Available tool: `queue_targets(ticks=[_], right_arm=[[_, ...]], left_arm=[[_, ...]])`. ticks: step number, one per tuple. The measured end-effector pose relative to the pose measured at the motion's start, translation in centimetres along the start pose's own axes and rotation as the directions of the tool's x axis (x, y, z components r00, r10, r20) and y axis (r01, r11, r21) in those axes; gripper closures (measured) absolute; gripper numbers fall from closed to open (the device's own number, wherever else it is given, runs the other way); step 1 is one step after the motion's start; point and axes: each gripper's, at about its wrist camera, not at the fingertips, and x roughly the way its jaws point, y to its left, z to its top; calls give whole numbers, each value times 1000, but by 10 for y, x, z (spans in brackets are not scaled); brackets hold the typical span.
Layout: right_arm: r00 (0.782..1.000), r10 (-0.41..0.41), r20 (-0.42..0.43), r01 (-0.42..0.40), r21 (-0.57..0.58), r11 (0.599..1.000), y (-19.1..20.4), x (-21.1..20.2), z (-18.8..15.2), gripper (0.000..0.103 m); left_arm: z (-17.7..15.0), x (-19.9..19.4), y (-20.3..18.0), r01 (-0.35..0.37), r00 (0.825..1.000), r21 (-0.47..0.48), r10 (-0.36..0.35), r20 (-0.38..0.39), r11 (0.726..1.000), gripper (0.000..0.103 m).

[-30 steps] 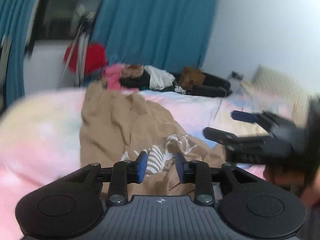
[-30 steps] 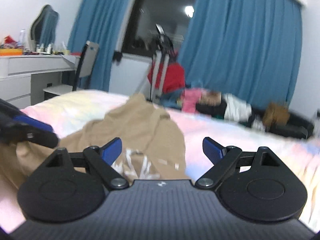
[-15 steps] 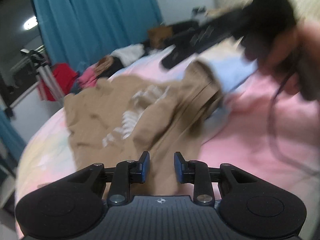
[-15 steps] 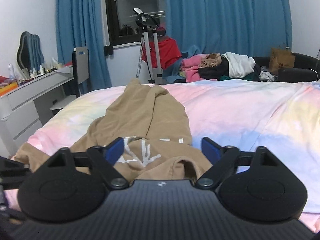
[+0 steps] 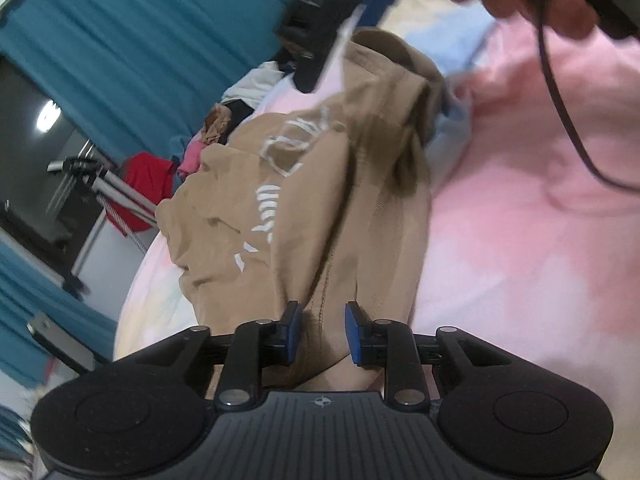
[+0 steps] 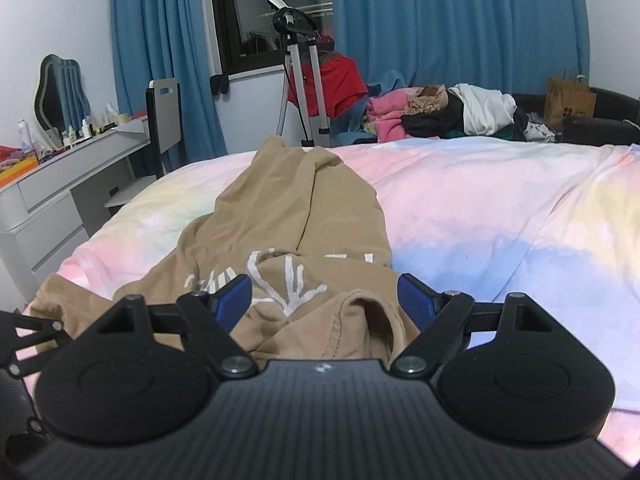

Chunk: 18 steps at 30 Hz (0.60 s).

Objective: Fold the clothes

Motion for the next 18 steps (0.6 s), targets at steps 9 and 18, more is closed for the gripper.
queue_targets(ticks=[9, 18], right_arm=[[999, 9, -31, -8, 27, 1000, -3, 4, -3, 22], [999, 12, -37, -11, 28, 1000, -3, 5, -3, 22]], left_arm=[[-1, 4, -12, -49, 998, 95, 52, -22, 994, 59], [-1, 10, -6, -55, 998, 81, 58, -36, 995, 59]])
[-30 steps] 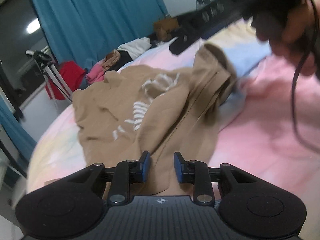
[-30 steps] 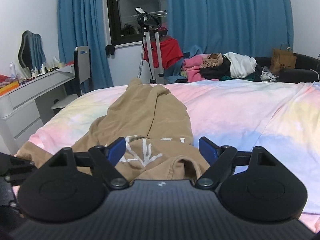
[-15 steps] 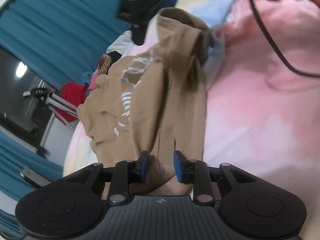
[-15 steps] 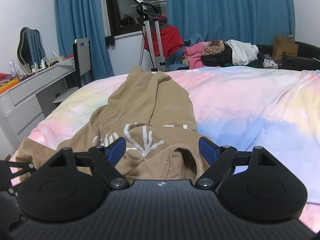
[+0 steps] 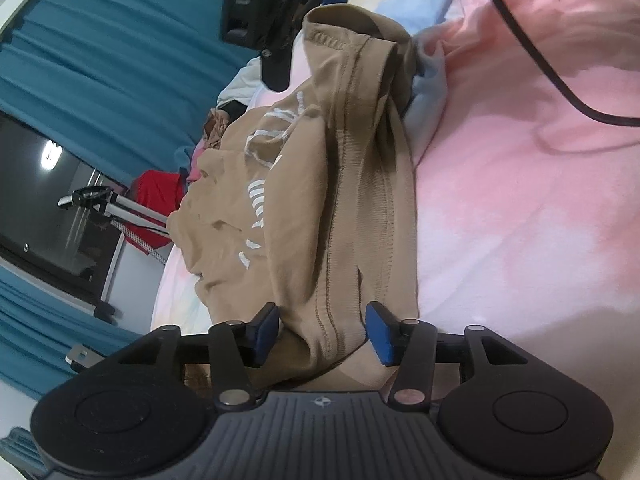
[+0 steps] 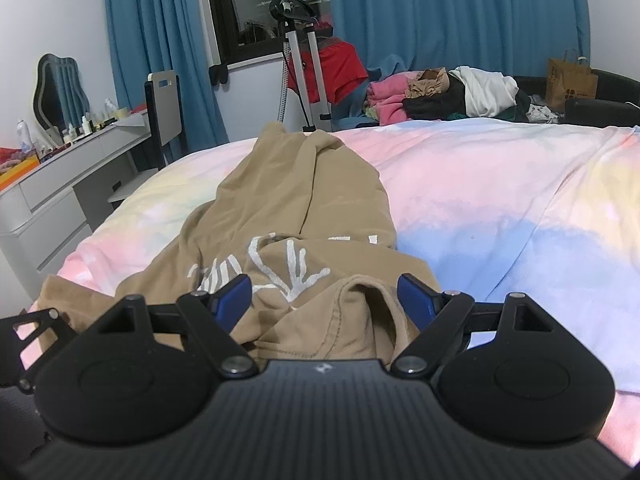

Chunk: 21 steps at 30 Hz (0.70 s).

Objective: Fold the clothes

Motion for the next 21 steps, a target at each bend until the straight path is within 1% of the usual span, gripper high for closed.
queue_targets(ticks=[1, 2, 3, 5, 7, 8, 9, 10, 11, 12, 14, 16, 17, 19, 21], right_arm=[[1000, 0, 1, 0, 1, 1000, 0, 0, 0, 22], [1000, -1, 2, 1, 5, 1000, -1, 0, 0, 22], [1000, -1, 3, 1, 9, 1000, -1, 0, 1, 22], [1000, 0, 7, 0, 18, 1000, -3, -1, 1, 22], [1000, 4, 12, -4, 21, 1000, -3, -3, 2, 22], [1000, 8, 18, -9, 18, 1000, -3, -4, 2, 22], [1000, 13, 24, -14, 13, 1000, -2, -6, 2, 22], [999, 21, 35, -21, 2, 1000, -1, -9, 2, 22], [999, 29, 46, -29, -10, 1000, 1, -11, 2, 22], [998, 38, 58, -36, -32, 999, 4, -15, 2, 22], [995, 65, 71, -58, -90, 994, 13, -22, 2, 22], [992, 110, 70, -99, -147, 984, 22, -25, 0, 21], [988, 138, 64, -125, -181, 975, 29, -26, -2, 21], [981, 188, 52, -170, -244, 955, 41, -26, -6, 21], [972, 231, 40, -208, -307, 929, 52, -27, -11, 21]], left_arm=[[0, 0, 2, 4, 1000, -17, -4, 1, 1000, 79], [1, 0, 6, 1, 1000, -39, -1, 0, 999, 92], [2, -1, 11, 2, 1000, -70, -2, 8, 998, 92], [3, -8, 25, 22, 998, -161, -13, 53, 987, 92], [4, -18, 44, 57, 994, -284, -26, 110, 957, 93], [4, -23, 56, 95, 989, -357, -45, 144, 929, 93], [1, -29, 69, 144, 981, -432, -69, 183, 890, 93], [-1, -34, 81, 195, 970, -503, -91, 225, 842, 93], [-6, -38, 93, 248, 957, -569, -109, 268, 784, 93], [-12, -42, 104, 301, 942, -627, -122, 312, 718, 93], [-22, -46, 120, 373, 918, -702, -132, 373, 606, 93], [-33, -50, 136, 437, 893, -757, -132, 431, 486, 93], [-37, -51, 140, 453, 886, -771, -129, 446, 448, 93], [-43, -52, 148, 478, 874, -791, -123, 469, 381, 93], [-44, -53, 150, 486, 871, -797, -125, 475, 359, 93]])
